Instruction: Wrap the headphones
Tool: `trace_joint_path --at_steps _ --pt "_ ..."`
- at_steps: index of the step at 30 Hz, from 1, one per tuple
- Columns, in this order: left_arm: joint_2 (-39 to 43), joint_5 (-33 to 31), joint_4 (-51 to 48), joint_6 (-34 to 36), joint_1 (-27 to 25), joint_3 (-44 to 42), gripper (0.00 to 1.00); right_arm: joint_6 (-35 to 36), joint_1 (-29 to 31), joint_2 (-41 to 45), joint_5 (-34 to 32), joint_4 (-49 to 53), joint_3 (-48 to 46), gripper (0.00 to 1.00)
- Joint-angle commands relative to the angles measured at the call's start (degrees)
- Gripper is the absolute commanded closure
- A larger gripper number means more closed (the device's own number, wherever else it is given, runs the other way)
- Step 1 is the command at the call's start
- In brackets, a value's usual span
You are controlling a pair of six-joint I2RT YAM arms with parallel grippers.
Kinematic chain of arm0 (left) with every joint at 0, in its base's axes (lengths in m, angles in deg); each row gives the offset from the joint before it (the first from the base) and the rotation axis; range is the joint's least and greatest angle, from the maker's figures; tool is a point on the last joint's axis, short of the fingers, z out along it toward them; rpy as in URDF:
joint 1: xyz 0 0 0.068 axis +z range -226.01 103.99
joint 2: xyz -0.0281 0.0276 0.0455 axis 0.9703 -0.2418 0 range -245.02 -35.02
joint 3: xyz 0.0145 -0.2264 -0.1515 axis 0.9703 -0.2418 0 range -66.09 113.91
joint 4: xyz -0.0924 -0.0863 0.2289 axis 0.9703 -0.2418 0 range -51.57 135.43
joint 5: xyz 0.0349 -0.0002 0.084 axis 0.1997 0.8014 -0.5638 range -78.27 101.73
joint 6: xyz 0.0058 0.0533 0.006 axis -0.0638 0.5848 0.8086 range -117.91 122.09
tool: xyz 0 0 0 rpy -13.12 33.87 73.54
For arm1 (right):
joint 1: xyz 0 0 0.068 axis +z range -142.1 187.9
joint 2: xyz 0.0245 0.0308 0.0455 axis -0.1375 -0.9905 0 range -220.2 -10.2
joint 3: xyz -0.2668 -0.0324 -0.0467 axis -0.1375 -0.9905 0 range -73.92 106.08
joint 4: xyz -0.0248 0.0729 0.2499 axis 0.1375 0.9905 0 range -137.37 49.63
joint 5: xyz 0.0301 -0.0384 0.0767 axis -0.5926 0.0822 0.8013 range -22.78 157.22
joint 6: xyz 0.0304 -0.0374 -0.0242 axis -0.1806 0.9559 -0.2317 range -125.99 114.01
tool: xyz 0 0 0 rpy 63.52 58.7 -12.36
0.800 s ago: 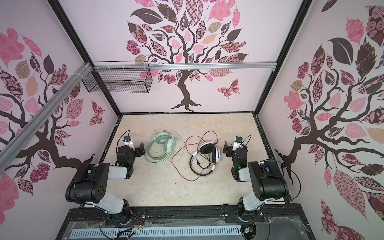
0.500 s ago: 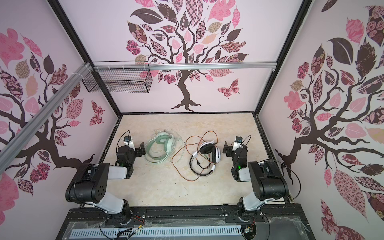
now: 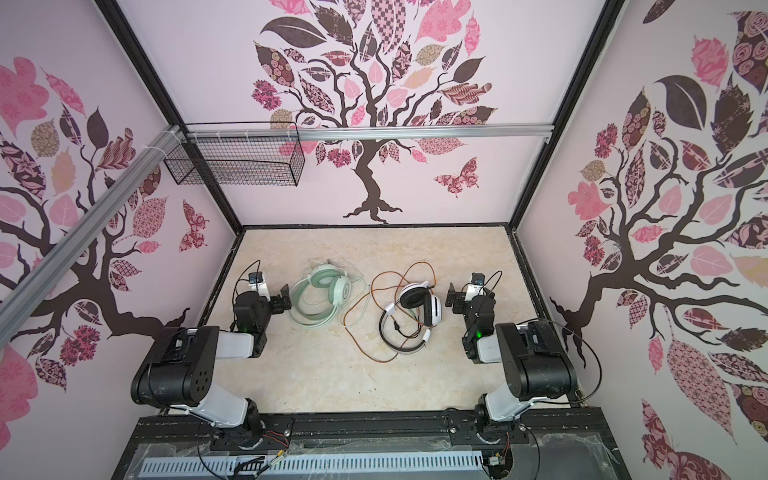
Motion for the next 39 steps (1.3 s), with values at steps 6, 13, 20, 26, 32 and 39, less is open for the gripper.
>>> trace_joint_path --at_steps 6,13,20,26,32,39 --pt "0.63 0.36 0.24 0.64 0.17 0.37 0.03 0.04 -0.01 -0.13 -0.26 -0.25 0.49 0.01" --pt "17.12 -28.03 -15.78 1.83 -14.74 3.08 0.03 4.78 3.31 3.76 -0.12 -6.39 -3.98 0.00" --pt "37.09 -4.74 -27.16 -36.60 -19.58 4.96 0.03 -27.15 9.84 33.96 -27.54 42.02 10.22 0.00" --pt "45.78 -7.99 -64.81 -23.61 -35.70 22.52 0.03 -28.87 5.86 46.72 4.34 45.98 7.04 0.00" --pt "57.13 -8.78 -90.49 -26.35 -34.90 30.68 0.03 -24.15 17.86 34.69 11.16 56.79 15.79 0.00" --pt "68.84 -8.59 -99.47 -23.66 -34.98 30.40 0.03 -18.24 37.46 8.96 4.77 68.47 39.09 0.00"
